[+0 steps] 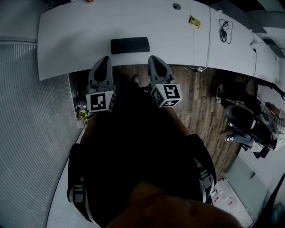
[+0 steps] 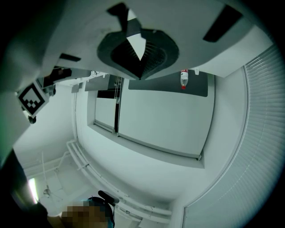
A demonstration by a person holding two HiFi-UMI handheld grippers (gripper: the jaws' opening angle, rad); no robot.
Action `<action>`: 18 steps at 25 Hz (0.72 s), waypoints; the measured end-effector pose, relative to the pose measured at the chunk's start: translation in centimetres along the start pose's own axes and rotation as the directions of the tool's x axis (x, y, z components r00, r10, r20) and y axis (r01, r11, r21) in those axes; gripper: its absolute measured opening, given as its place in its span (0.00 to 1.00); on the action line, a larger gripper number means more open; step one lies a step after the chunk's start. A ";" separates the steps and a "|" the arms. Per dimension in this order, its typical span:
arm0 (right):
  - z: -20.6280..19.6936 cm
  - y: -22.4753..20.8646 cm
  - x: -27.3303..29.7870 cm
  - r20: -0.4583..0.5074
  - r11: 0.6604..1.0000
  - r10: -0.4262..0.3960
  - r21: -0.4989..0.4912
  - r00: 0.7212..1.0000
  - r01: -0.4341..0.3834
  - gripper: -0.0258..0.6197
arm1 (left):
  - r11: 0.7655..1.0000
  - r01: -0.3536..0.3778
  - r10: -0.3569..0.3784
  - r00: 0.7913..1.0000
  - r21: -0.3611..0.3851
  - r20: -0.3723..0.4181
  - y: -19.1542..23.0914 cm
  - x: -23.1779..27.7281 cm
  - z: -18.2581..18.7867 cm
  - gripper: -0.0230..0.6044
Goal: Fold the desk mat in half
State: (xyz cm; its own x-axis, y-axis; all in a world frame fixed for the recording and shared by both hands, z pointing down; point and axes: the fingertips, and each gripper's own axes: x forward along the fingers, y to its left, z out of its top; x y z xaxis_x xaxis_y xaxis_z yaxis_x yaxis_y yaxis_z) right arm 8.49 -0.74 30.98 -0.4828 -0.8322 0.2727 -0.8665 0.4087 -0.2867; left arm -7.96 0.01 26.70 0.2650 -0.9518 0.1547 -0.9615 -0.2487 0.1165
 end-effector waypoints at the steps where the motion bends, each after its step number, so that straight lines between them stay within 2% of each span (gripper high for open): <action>1: -0.1 -0.1 0.0 0.001 1.000 -0.003 0.003 1.000 0.003 0.04 | 1.000 0.000 0.000 1.000 0.000 0.000 0.0 0.0 0.0 0.04; 12: -0.4 -0.6 0.1 0.004 1.000 -0.011 -0.009 1.000 0.011 0.04 | 1.000 -0.008 0.008 1.000 -0.011 -0.018 0.3 0.0 -0.6 0.04; 16: -0.3 -0.7 0.1 -0.002 1.000 -0.013 -0.012 1.000 0.013 0.04 | 1.000 0.001 0.000 1.000 -0.013 0.011 0.0 0.4 0.4 0.04; 18: -0.2 -0.8 0.0 -0.007 1.000 -0.017 -0.018 1.000 0.017 0.04 | 1.000 0.002 -0.002 1.000 -0.014 -0.002 -0.2 0.3 0.3 0.04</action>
State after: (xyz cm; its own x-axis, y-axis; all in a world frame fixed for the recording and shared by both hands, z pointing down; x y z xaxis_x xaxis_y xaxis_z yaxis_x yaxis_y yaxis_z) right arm 9.20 -0.99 31.39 -0.4692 -0.8363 0.2838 -0.8765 0.4016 -0.2655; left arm -7.69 -0.31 26.41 0.2670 -0.9510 0.1559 -0.9599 -0.2481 0.1303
